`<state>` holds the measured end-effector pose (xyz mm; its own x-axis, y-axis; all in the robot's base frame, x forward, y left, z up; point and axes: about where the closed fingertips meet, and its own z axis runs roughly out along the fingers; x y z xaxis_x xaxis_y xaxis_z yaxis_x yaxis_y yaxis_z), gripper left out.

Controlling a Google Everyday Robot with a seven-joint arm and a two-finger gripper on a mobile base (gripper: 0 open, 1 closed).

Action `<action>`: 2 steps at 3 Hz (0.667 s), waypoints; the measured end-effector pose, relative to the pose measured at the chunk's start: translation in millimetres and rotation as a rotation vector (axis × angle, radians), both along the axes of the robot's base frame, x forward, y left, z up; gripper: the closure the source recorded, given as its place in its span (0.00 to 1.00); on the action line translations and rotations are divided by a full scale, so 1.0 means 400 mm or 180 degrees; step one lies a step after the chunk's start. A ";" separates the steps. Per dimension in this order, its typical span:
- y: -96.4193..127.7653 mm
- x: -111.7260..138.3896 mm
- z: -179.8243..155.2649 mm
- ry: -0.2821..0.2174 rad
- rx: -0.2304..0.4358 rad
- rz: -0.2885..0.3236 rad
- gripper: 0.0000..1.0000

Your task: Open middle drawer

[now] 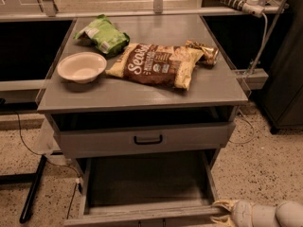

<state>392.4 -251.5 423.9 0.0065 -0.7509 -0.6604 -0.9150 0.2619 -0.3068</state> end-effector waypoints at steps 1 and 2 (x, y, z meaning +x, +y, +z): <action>-0.002 0.000 0.003 0.0000 0.0000 0.0000 1.00; -0.002 0.000 0.003 0.0000 0.0000 0.0000 0.81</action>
Offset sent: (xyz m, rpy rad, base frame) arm -0.0002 -0.0007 0.0011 0.0000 0.0000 0.0000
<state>392.2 -252.1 425.0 0.0066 -0.7508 -0.6605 -0.9151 0.2618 -0.3067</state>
